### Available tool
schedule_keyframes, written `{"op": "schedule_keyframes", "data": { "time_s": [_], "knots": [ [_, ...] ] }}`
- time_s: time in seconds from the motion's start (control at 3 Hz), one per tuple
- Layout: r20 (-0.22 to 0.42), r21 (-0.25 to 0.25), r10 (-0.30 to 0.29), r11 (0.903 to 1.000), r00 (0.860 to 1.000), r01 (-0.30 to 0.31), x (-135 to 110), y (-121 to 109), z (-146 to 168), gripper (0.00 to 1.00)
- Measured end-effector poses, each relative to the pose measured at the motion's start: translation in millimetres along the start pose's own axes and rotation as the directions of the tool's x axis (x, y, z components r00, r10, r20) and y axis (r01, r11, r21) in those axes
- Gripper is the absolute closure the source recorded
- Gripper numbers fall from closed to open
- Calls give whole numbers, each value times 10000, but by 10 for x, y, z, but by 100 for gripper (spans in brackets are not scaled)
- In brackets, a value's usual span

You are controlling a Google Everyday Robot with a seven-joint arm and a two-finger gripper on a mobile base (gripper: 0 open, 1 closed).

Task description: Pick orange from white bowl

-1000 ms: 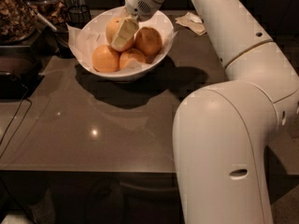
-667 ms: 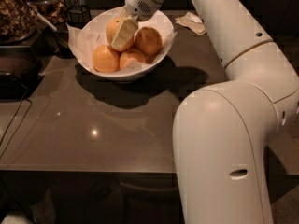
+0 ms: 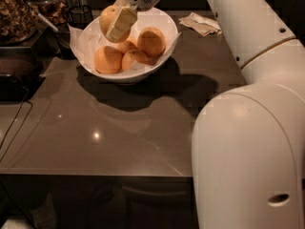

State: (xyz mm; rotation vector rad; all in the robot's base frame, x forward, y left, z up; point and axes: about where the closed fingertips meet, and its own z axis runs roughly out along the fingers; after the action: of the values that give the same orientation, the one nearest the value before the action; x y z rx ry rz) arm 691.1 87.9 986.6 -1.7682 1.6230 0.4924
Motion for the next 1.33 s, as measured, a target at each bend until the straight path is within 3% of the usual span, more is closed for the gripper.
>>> {"op": "schedule_keyframes", "data": {
  "time_s": [0.33,0.67,1.0,1.33],
  "knots": [
    [874,12,-191,9998,9960,190,-86,176,-125,100],
    [774,-73,-100,9999,9969,106,-54,185,-76,100],
    [881,421,325,9985,9956,-363,-168,311,-302,100],
    [1323,1256,700,9883,9887,-868,-355,639,-613,100]
  ]
}}
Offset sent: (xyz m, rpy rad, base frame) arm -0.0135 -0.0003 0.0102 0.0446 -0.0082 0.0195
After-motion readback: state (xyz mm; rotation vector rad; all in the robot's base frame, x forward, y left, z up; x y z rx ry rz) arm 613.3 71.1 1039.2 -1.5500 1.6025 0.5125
